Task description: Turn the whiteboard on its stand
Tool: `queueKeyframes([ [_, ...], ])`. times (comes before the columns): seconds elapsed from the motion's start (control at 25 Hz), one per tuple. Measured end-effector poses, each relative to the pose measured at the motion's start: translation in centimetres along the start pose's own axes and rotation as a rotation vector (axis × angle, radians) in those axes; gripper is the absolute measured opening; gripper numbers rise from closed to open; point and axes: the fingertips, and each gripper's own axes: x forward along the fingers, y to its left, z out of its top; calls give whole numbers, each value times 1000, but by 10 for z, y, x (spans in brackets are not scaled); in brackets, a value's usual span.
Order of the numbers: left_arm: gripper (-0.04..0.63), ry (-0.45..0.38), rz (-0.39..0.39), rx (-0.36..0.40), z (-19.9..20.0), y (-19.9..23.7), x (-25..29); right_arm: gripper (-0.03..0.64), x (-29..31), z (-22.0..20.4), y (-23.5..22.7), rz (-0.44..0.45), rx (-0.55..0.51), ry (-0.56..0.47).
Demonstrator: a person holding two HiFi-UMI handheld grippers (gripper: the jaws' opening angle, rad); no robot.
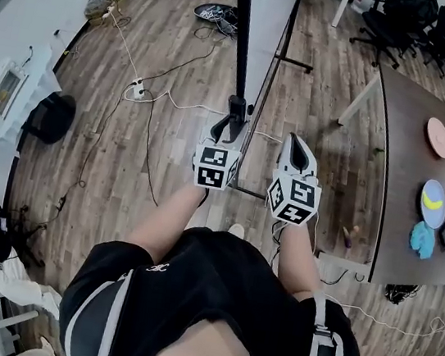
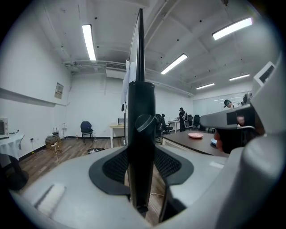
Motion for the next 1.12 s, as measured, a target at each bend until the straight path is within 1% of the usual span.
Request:
queueKeyframes([
  [0.24,179,4,-21,-28,-10,-11,-34,6,-25,3,22,5,-21,-11],
  [0.48,176,-6,-55,-13,-20,-32,-68,6,-52,-13,36,-10,-8,9],
  [0.64,175,-30,-66,-12,-25,-35,-94,6,-74,-18,54,-27,-17,-3],
  [0.8,175,-27,-80,-23,-33,-42,-120,6,-110,-28,66,-55,-10,8],
  [0.92,175,-43,-77,-26,-35,-45,-135,6,-141,-39,77,-76,-11,17],
  [1.04,178,-40,-98,-65,-41,-51,-151,6,-177,-57,84,-107,-5,47],
  [1.12,178,-40,-112,-74,-45,-58,-163,6,-199,-63,87,-125,-3,58],
])
